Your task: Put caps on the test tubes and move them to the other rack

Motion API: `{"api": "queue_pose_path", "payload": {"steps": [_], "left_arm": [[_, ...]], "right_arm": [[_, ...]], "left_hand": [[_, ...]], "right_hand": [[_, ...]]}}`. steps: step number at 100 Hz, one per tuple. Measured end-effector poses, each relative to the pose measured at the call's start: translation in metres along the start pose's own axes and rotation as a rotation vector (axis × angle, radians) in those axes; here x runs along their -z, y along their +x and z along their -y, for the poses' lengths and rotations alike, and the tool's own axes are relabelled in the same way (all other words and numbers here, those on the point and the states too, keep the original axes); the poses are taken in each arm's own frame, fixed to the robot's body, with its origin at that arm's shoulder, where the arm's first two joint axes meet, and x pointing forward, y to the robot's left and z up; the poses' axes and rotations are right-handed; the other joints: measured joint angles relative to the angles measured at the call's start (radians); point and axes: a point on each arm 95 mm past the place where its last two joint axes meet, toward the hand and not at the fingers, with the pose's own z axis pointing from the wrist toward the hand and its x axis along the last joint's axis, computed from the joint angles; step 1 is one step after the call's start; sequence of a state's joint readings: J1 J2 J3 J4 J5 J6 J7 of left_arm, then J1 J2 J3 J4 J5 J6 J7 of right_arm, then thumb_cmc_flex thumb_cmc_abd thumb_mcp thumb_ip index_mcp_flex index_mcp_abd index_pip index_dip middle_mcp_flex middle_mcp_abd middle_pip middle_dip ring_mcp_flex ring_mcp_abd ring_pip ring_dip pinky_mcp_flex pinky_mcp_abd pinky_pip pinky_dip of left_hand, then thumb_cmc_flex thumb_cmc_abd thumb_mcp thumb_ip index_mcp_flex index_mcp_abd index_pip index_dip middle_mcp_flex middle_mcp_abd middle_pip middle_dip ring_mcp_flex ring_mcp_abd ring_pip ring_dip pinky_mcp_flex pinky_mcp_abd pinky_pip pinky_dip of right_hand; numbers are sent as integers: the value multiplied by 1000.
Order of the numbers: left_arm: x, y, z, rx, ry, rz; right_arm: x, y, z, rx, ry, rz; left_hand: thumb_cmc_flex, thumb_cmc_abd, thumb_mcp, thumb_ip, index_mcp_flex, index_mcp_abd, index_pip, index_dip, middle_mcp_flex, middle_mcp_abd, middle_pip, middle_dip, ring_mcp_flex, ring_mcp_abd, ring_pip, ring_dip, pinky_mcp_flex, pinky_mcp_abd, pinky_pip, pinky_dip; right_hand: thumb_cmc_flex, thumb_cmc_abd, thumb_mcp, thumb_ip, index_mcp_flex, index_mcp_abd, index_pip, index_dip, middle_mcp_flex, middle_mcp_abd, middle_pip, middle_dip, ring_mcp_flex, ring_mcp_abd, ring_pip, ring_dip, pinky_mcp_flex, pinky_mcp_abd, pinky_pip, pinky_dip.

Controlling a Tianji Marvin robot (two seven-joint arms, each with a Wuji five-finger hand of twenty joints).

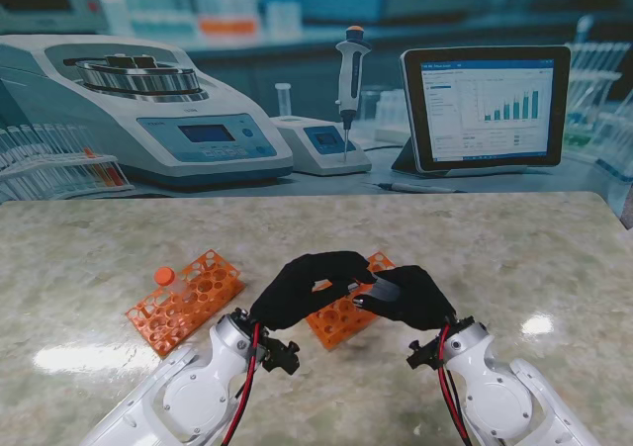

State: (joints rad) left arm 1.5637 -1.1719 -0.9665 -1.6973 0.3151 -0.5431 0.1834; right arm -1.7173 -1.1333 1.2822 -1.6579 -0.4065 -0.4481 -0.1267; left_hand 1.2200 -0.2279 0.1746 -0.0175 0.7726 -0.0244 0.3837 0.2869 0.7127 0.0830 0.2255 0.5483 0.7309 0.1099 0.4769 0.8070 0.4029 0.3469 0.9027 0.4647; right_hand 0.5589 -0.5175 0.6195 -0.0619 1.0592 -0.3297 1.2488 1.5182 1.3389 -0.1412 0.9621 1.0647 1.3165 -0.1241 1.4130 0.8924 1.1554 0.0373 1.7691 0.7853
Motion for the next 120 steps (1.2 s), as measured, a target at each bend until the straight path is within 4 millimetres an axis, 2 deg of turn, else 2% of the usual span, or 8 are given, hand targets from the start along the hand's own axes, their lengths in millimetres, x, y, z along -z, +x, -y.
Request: {"api": "queue_pose_path", "payload": {"steps": [13, 45, 62, 74, 86, 120], "left_arm": [[-1, 0, 0, -8, 6, -4], [-2, 2, -1, -12, 8, -17], [-2, 2, -2, -19, 4, -23], [-1, 3, -2, -49, 3, -32], [1, 3, -1, -54, 8, -33], [3, 4, -1, -51, 4, -36]], "right_arm": [[0, 0, 0, 0, -3, 0], [0, 0, -1, 0, -7, -4], [1, -1, -1, 0, -7, -3], [1, -1, -1, 2, -10, -3], [1, 0, -1, 2, -14, -6], [0, 0, -1, 1, -16, -7]], "left_hand": [[0, -14, 27, -3, 2, -2, 10, 0, 10, 0, 0, 11, 9, 0, -4, 56, 9, 0, 0, 0], [0, -46, 43, -3, -4, -18, 48, 10, 11, 0, -2, 24, 27, 0, -3, 98, 10, 0, 0, 0], [0, -61, 52, -2, -5, -39, 49, 10, 11, 0, -7, 24, 35, 0, -3, 110, 8, 0, 0, 0], [0, -83, 61, -2, -19, -73, 60, 10, 11, 1, -13, 24, 41, 0, -3, 144, -2, 0, 1, 26], [0, -96, 62, -2, -19, -84, 63, 11, 11, 1, -14, 24, 41, 0, -3, 148, -15, 0, 6, 48], [0, -96, 62, -2, -18, -85, 71, 11, 11, -2, -37, 24, 41, 0, -3, 148, -30, 0, 6, 65]], "right_hand": [[0, 0, 0, 0, 0, 0, -1, 0, 0, 0, 0, 0, 0, 0, 0, 0, 0, 0, 0, 0], [0, 0, 0, 0, 0, -3, -1, 0, 0, 0, 0, 0, 0, 0, 0, 0, 0, 0, 0, 0], [0, 0, -5, 0, 0, -6, -1, 0, 0, 0, 0, 0, 0, 0, 0, 0, 0, 0, 0, 0], [0, 0, -5, 0, 0, -7, -1, 0, 0, 0, 0, 0, 0, 0, 0, 0, 0, 0, 0, 0], [0, 0, -6, 0, 0, -7, -1, 0, 0, 0, 0, 0, 0, 0, 0, 0, 0, 0, 0, 0], [0, 0, -7, 0, 0, -10, -1, 0, 0, 0, 0, 0, 0, 0, 0, 0, 0, 0, 0, 0]]}}
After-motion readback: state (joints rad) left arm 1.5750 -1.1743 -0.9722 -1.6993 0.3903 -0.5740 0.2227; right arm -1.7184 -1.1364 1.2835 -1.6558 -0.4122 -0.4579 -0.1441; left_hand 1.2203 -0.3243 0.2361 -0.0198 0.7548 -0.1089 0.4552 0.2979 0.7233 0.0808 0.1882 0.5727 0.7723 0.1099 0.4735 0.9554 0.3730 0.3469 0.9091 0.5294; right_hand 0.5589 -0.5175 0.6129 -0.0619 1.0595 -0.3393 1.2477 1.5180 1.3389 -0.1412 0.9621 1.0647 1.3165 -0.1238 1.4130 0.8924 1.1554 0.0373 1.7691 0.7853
